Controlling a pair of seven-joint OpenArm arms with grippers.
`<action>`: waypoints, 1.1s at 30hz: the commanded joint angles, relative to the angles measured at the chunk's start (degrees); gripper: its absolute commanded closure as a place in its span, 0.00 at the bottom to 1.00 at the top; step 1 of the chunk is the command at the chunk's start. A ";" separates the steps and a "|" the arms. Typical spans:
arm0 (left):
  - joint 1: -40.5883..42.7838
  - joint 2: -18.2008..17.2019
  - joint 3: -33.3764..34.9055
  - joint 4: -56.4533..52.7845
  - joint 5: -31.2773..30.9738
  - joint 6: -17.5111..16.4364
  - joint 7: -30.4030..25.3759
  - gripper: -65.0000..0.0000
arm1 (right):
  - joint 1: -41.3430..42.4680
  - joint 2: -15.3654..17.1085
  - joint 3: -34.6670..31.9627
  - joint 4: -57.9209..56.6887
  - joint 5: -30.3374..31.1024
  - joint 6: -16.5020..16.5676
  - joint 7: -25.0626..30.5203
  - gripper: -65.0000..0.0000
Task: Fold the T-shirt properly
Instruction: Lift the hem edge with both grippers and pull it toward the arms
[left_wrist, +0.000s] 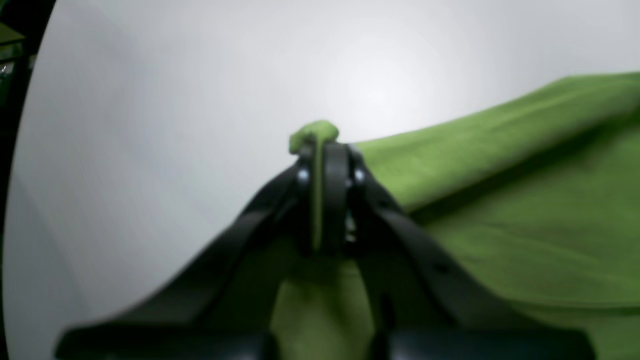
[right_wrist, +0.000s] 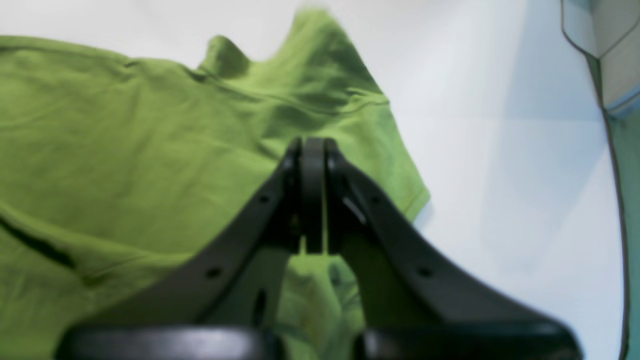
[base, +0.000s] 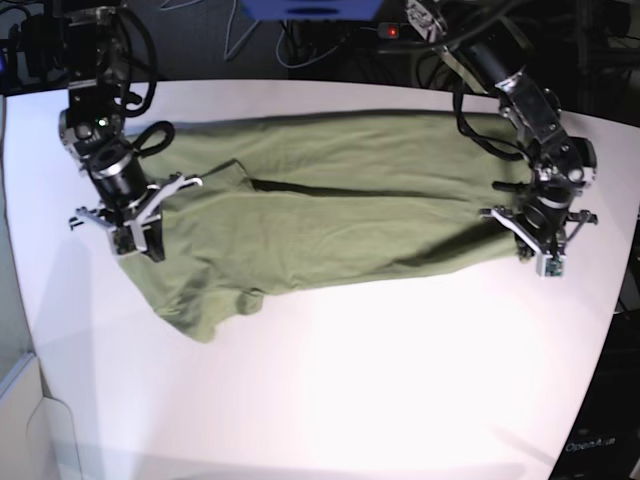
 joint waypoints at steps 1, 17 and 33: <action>-0.33 -0.20 0.16 1.68 -1.11 0.27 -1.40 0.97 | -0.49 0.51 0.44 1.86 0.28 -0.19 1.69 0.99; 0.73 -0.11 0.51 2.12 -1.11 0.27 -1.40 0.97 | 16.74 0.07 -2.38 -7.81 0.28 10.36 -18.88 0.99; -1.56 -0.29 0.69 2.12 -0.67 0.27 -1.40 0.97 | 39.07 -1.78 -2.38 -35.42 0.36 15.90 -18.79 0.46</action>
